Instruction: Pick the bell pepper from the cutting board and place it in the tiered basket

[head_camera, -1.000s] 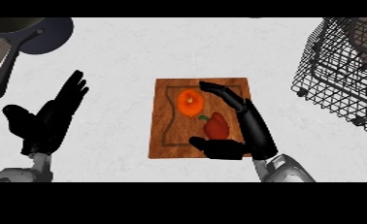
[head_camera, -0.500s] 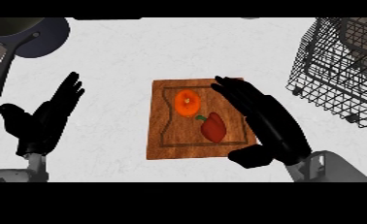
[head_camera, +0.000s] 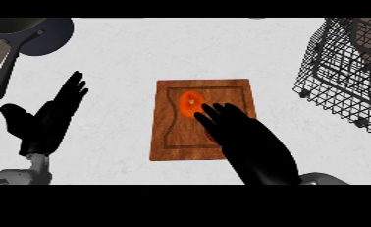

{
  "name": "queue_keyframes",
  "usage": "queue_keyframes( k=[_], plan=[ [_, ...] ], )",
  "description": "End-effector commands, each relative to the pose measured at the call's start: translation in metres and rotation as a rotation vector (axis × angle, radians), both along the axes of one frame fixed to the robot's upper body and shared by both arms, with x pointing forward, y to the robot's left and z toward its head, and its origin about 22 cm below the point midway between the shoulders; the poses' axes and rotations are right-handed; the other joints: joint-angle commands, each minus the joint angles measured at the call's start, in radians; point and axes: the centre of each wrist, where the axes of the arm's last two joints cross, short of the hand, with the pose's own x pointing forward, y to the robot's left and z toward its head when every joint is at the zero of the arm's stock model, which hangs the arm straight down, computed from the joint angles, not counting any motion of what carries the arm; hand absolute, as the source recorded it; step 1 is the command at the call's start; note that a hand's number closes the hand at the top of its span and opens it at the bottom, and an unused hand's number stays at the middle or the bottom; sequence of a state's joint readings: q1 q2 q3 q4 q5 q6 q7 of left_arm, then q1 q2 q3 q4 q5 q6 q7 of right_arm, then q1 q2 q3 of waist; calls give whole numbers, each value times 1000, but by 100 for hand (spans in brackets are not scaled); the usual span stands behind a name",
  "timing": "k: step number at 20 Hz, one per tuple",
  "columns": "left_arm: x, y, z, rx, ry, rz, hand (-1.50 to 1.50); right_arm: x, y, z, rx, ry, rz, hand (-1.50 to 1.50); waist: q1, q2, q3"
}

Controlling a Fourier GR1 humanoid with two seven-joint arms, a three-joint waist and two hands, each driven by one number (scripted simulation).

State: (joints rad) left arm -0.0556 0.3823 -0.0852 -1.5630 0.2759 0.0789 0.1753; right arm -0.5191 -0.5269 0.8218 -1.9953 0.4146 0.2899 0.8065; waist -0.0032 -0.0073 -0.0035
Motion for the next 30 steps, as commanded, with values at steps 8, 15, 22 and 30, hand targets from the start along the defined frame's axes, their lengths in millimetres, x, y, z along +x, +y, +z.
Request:
queue_keyframes(
  k=[8,15,22,30],
  plan=[
    [2,5,-5,-7,-9,-4,0,-12,29,-53,-85,10,-141,-150,4,7,4],
    [1,4,10,0,0,-17,0,6,31,-89,-98,-6,-177,-150,7,7,4],
    [-9,0,-1,11,-8,-5,0,42,22,-107,-118,-103,-202,-150,9,7,4],
    [-19,-11,-3,-6,-8,-1,0,48,11,-109,-199,-48,-186,-150,9,6,4]
  ],
)
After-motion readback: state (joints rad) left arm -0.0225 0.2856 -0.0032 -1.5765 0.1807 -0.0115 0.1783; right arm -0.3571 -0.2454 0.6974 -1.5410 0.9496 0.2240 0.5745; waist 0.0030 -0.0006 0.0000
